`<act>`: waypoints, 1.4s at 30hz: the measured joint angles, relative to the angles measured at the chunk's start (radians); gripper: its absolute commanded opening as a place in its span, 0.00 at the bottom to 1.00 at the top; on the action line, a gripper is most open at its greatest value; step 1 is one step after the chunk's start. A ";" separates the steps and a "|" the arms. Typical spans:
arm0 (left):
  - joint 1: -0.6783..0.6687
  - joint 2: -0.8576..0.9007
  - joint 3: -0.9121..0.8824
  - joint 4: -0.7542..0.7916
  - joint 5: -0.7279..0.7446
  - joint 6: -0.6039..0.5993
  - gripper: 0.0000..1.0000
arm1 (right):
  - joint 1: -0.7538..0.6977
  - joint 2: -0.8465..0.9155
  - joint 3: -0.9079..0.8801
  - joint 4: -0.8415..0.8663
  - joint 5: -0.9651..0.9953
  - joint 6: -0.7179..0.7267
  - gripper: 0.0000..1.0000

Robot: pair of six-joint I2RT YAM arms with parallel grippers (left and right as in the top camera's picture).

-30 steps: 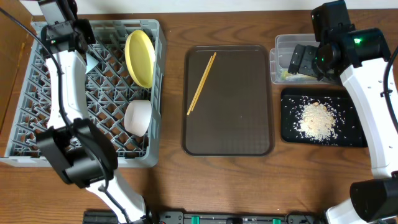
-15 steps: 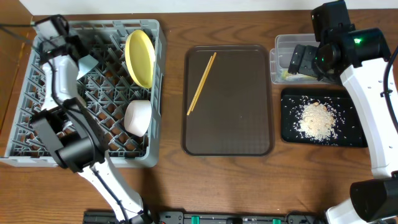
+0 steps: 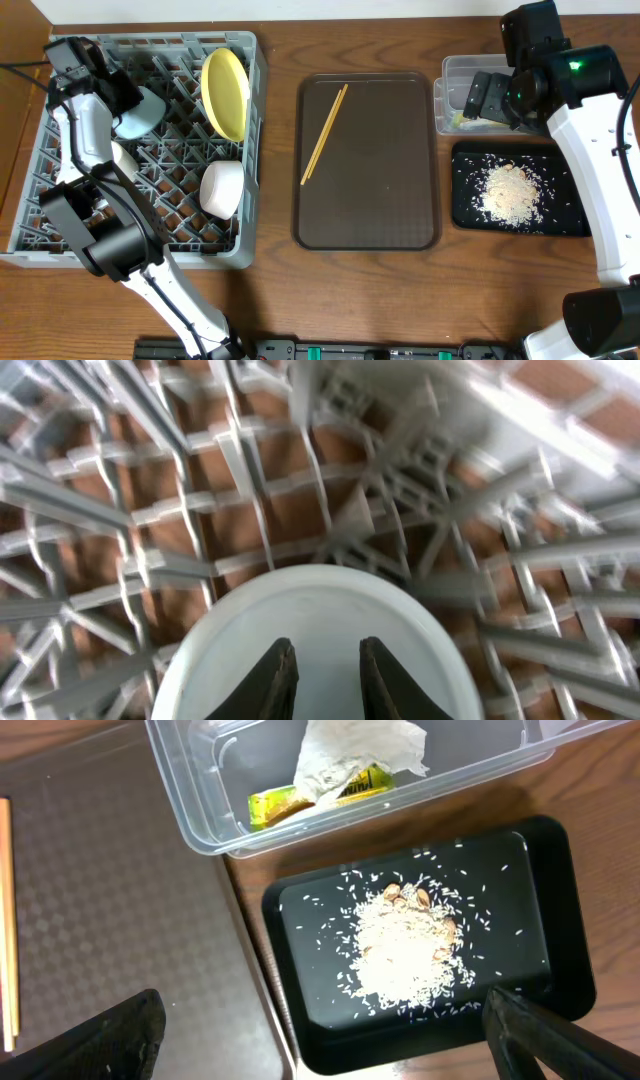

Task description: Sort waste into correct bins and load items into the dishwasher

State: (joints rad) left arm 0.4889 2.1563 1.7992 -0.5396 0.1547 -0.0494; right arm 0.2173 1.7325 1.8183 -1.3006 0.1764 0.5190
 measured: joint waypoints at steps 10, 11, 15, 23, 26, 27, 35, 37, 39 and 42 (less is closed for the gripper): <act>0.003 -0.064 -0.010 -0.150 0.034 -0.003 0.19 | 0.000 0.000 0.000 0.000 0.000 0.000 0.99; 0.004 -0.079 -0.010 -0.152 0.034 -0.003 0.19 | 0.000 0.000 0.000 0.000 0.000 0.000 0.99; 0.005 -0.192 -0.011 -0.154 0.034 -0.024 0.19 | 0.000 0.000 0.000 0.000 0.000 0.000 0.99; 0.007 -0.445 -0.010 -0.405 0.212 -0.245 0.75 | 0.000 0.000 0.000 0.000 0.000 0.000 0.99; -0.001 -0.451 -0.009 -0.554 0.354 -0.265 0.75 | 0.000 0.000 0.000 -0.001 0.000 0.000 0.99; -0.009 -0.446 -0.009 -0.603 0.397 -0.250 0.75 | 0.000 0.000 0.000 0.000 0.000 0.000 0.99; -0.159 -0.436 -0.011 -0.881 0.554 -0.058 0.74 | 0.000 0.000 0.000 0.000 0.000 0.000 0.99; -0.226 -0.436 -0.011 -0.906 0.563 -0.023 0.75 | 0.000 0.000 0.000 0.000 0.000 0.000 0.99; -0.307 -0.436 -0.011 -0.910 0.559 0.002 0.75 | 0.000 0.000 0.000 0.000 0.000 0.000 0.99; -0.433 -0.436 -0.011 -0.888 0.518 0.020 0.75 | 0.000 0.000 0.000 0.000 0.000 0.000 0.99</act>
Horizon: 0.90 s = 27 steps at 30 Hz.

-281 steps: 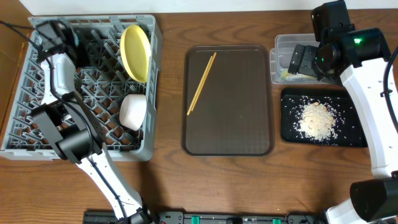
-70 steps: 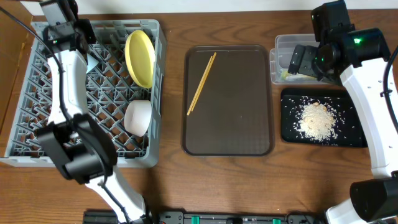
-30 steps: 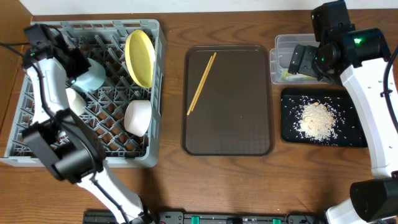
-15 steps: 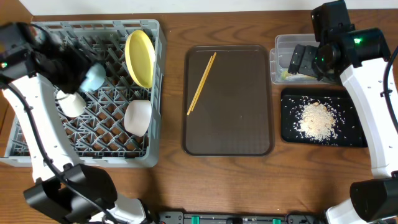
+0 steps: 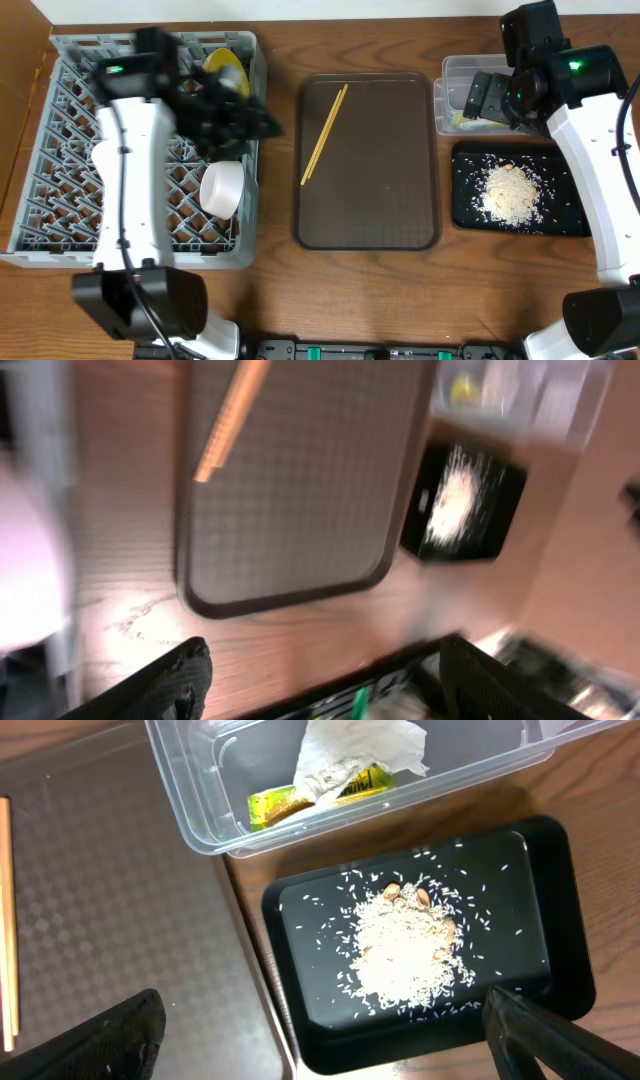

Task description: Sort waste into correct bins and load items into the dishwasher

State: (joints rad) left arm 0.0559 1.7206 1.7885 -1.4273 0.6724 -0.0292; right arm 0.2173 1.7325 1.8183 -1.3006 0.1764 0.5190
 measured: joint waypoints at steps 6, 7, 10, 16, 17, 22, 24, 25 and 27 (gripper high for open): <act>-0.227 0.000 0.000 0.077 -0.154 0.002 0.81 | 0.000 0.000 0.000 0.000 0.000 0.000 0.99; -0.255 0.000 0.000 0.092 -0.185 -0.001 0.81 | 0.000 0.000 0.000 0.000 0.000 0.000 0.99; -0.339 0.002 0.000 0.136 -0.309 -0.028 0.86 | 0.000 0.000 0.000 0.000 0.000 0.000 0.99; -0.409 0.037 0.000 0.225 -0.512 -0.080 0.88 | 0.000 0.000 0.000 0.000 0.000 0.000 0.99; -0.411 0.045 0.000 0.243 -0.529 -0.085 0.88 | 0.000 0.000 0.000 0.000 0.000 0.000 0.99; -0.411 0.104 0.000 0.290 -0.578 -0.107 0.87 | 0.000 0.000 0.000 0.000 0.000 0.000 0.99; -0.410 0.134 0.000 0.303 -0.583 -0.125 0.82 | 0.000 0.000 0.000 0.000 0.000 0.000 0.99; -0.410 0.151 0.000 0.311 -0.586 -0.135 0.71 | 0.000 0.000 0.000 0.000 0.000 0.000 0.99; -0.411 0.190 0.000 0.327 -0.585 -0.163 0.65 | 0.000 0.000 0.000 0.000 0.000 0.000 0.99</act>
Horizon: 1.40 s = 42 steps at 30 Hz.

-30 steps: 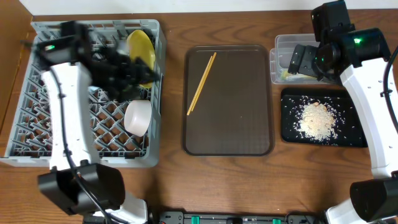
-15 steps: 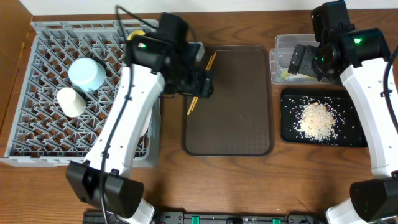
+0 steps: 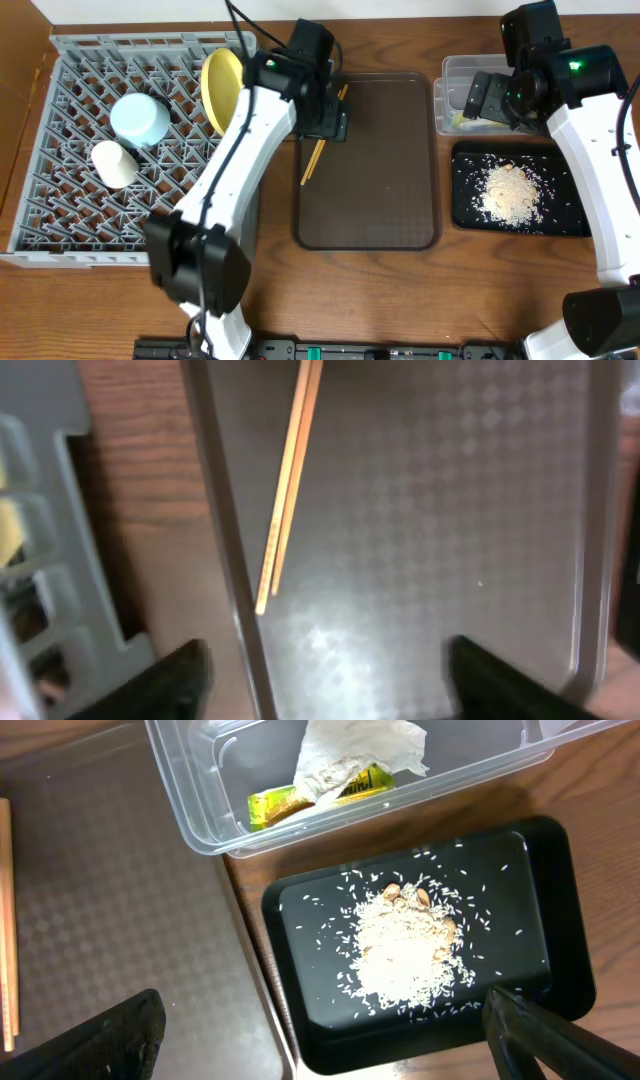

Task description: Sort waste into correct bins and load items into the dishwasher

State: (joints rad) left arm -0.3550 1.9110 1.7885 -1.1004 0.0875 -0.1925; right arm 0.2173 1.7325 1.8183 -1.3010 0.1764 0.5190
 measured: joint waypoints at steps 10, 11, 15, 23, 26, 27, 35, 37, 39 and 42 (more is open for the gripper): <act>0.000 0.208 0.000 0.104 0.042 -0.024 0.73 | 0.000 0.000 0.000 0.000 0.000 0.000 0.99; 0.000 0.224 0.000 0.119 0.042 -0.026 0.70 | 0.000 0.000 0.000 0.000 0.000 0.000 0.99; 0.000 0.281 0.000 0.162 0.045 -0.028 0.62 | 0.000 0.000 0.000 0.000 0.000 0.000 0.99; 0.000 0.324 0.000 0.232 0.045 -0.037 0.56 | 0.000 0.000 0.000 0.000 0.000 0.000 0.99; 0.000 0.324 0.000 0.260 0.045 -0.037 0.56 | 0.000 0.000 0.000 0.000 0.000 0.000 0.99; 0.000 0.324 0.000 0.267 0.045 -0.037 0.57 | 0.000 0.000 0.000 0.000 0.000 0.000 0.99; 0.000 0.324 -0.002 0.288 0.045 -0.036 0.57 | 0.000 0.000 0.000 0.000 0.000 0.000 0.99; 0.000 0.324 -0.015 0.313 0.045 -0.036 0.57 | 0.000 0.000 0.000 0.000 0.000 0.000 0.99; 0.000 0.324 -0.037 0.341 0.045 -0.036 0.57 | 0.000 0.000 0.000 0.000 0.000 0.000 0.99; 0.000 0.324 -0.074 0.365 0.045 -0.036 0.57 | 0.000 0.000 0.000 0.000 0.000 0.000 0.99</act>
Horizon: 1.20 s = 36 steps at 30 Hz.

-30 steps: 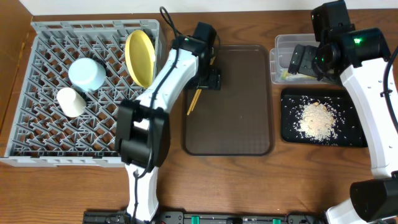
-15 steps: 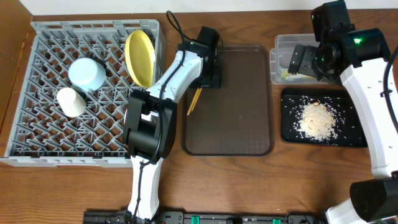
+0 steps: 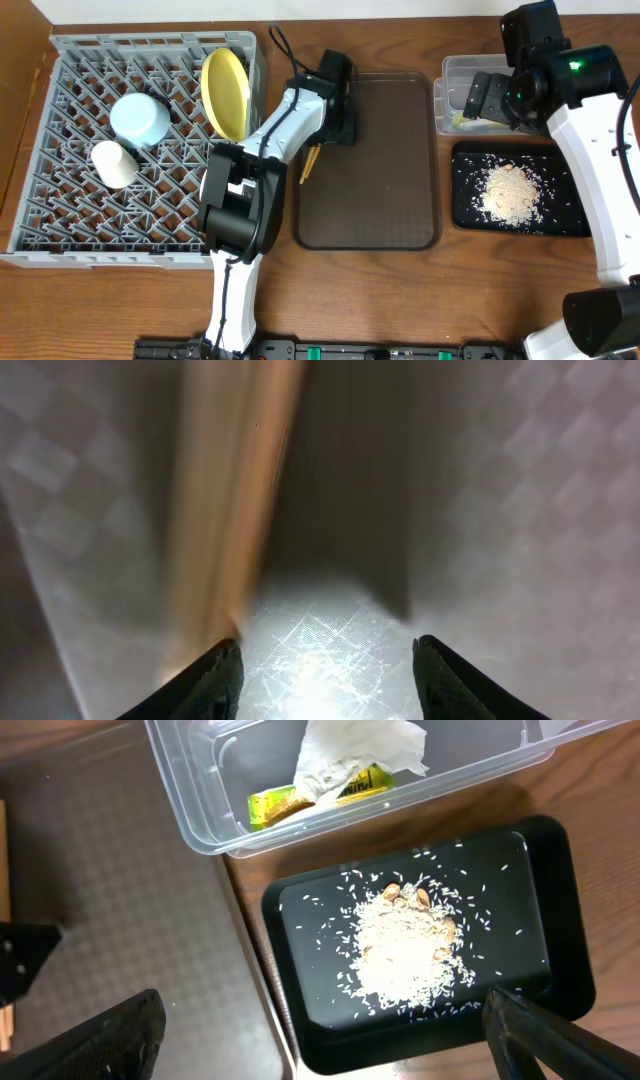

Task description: Sort waste into correct bins and load items into the dishwasher

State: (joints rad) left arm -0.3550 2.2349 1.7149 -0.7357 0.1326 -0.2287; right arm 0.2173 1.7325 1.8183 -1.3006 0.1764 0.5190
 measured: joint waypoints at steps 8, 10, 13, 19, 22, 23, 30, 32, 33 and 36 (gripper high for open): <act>0.000 0.000 -0.014 0.008 0.000 0.000 0.57 | 0.000 0.000 0.000 0.000 0.000 0.000 0.99; 0.000 0.000 -0.015 0.008 0.000 0.000 0.57 | 0.000 0.000 0.000 0.000 0.000 0.000 0.99; 0.000 0.000 -0.016 0.006 0.000 0.000 0.56 | 0.000 0.000 0.000 0.000 0.000 0.000 0.99; 0.002 -0.004 -0.016 -0.033 0.004 0.000 0.56 | 0.000 0.000 0.000 0.000 0.000 0.000 0.99; 0.008 -0.025 -0.016 -0.029 0.010 0.000 0.56 | 0.000 0.000 0.000 0.000 0.000 0.000 0.99; 0.013 -0.040 -0.017 -0.023 0.012 0.000 0.56 | 0.000 0.000 0.000 0.000 0.000 0.000 0.99; 0.060 -0.175 -0.018 0.021 0.018 0.000 0.56 | 0.000 0.000 0.000 0.000 0.000 0.000 0.99; 0.063 -0.169 -0.018 0.032 0.018 0.000 0.56 | 0.000 0.000 0.000 0.000 0.000 0.000 0.99; 0.063 -0.161 -0.018 0.035 0.018 0.000 0.56 | 0.000 0.000 0.000 0.000 0.000 0.000 0.99; 0.063 -0.130 -0.018 0.040 0.018 0.000 0.56 | 0.000 0.000 0.000 0.000 0.000 0.000 0.99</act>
State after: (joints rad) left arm -0.2916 2.1052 1.6974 -0.6952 0.1505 -0.2283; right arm 0.2173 1.7325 1.8183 -1.3006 0.1764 0.5190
